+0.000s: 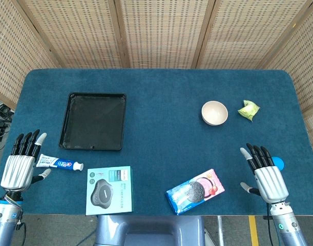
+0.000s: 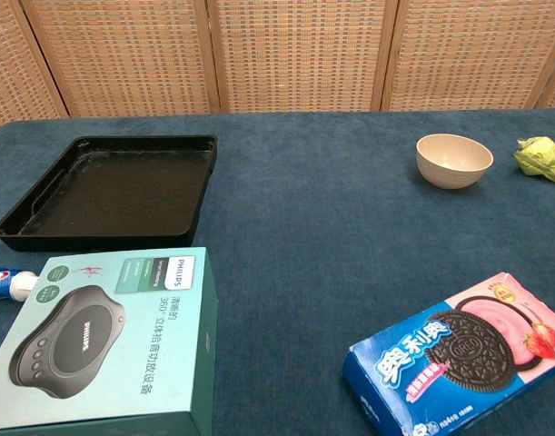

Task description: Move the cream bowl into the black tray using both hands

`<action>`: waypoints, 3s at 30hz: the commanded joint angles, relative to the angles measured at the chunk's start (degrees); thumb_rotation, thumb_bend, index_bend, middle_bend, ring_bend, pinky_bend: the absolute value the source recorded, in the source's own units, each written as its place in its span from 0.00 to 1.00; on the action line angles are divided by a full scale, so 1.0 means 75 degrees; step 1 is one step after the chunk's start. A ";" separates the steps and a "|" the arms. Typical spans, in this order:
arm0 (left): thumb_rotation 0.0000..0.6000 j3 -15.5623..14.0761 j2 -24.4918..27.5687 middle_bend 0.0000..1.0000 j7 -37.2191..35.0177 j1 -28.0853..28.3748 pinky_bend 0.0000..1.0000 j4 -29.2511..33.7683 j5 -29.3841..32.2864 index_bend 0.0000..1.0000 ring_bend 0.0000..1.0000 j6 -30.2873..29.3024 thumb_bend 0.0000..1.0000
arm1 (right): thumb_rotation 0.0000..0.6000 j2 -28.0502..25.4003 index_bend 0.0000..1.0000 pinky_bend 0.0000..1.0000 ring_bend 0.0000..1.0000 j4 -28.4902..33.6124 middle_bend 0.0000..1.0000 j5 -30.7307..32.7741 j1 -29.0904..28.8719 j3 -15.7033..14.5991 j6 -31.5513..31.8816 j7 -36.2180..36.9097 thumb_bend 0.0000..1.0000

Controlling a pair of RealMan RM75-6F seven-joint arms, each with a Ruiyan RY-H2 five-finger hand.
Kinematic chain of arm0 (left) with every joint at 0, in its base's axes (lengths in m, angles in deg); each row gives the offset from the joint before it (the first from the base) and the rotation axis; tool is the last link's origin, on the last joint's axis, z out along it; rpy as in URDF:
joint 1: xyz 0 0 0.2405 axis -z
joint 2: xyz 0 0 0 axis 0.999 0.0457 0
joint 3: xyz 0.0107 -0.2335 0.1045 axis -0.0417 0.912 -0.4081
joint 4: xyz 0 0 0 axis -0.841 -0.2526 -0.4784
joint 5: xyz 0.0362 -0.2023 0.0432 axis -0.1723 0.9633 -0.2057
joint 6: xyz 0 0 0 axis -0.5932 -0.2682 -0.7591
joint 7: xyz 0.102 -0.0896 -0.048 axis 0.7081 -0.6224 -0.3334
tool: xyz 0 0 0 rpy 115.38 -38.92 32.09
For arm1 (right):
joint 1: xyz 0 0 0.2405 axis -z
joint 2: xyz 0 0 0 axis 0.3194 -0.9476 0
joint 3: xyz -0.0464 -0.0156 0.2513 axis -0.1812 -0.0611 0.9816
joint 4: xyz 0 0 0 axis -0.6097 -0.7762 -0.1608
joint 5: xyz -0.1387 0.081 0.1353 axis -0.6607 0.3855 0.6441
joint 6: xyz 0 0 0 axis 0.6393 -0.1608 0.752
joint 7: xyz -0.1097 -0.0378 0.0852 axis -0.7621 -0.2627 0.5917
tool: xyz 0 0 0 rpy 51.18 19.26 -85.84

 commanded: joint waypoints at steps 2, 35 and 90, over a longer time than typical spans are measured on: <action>1.00 0.0020 -0.0020 0.00 0.0005 0.0010 0.00 -0.0042 0.0030 0.00 0.00 0.0023 0.04 | 1.00 0.0030 0.00 0.00 0.00 -0.0039 0.00 0.0028 -0.0017 -0.0005 -0.0063 -0.0008 0.22; 1.00 0.0195 0.0117 0.00 -0.0428 0.0037 0.00 -0.0076 0.0280 0.00 0.00 0.0097 0.04 | 1.00 0.0134 0.19 0.10 0.00 -0.0057 0.02 0.0481 -0.0632 0.0646 -0.0638 -0.0026 0.22; 1.00 0.0247 -0.0149 0.00 -0.0400 0.0350 0.00 -0.0595 0.0874 0.00 0.00 0.0721 0.04 | 1.00 0.3065 0.53 0.29 0.13 -0.5507 0.29 0.3335 -0.4677 0.1947 -0.5452 0.0596 0.33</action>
